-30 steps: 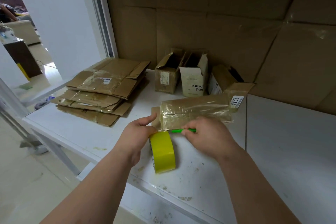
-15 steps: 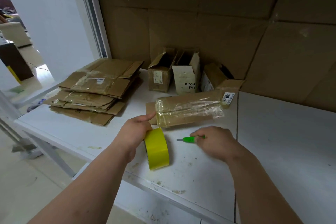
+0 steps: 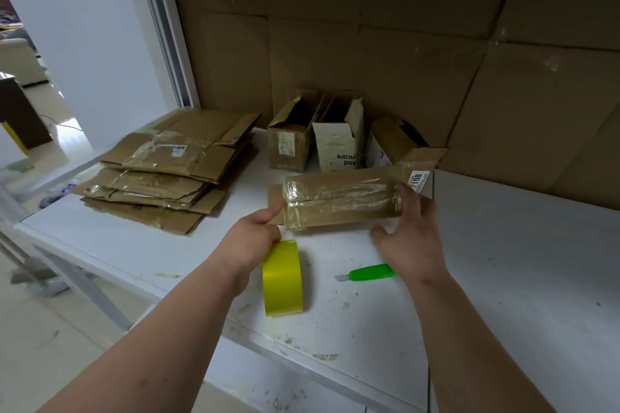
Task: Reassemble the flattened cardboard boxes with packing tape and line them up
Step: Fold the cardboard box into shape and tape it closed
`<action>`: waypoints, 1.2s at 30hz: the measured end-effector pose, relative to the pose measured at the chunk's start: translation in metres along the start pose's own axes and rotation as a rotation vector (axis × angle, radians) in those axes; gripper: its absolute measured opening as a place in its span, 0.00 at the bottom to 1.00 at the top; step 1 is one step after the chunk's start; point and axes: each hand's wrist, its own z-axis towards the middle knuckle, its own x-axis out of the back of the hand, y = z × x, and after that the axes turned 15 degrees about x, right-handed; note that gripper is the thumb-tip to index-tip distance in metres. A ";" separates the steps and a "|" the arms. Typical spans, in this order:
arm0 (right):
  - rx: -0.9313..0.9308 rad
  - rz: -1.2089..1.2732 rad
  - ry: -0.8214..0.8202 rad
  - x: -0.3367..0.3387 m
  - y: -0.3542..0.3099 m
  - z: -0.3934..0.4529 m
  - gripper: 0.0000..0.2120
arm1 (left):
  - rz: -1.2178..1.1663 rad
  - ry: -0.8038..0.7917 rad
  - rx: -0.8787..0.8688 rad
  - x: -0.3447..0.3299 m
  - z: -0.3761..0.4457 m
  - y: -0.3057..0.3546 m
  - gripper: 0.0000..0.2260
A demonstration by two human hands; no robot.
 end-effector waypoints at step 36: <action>0.070 0.142 -0.001 0.004 -0.008 0.025 0.34 | -0.026 -0.001 -0.070 0.021 0.035 0.022 0.09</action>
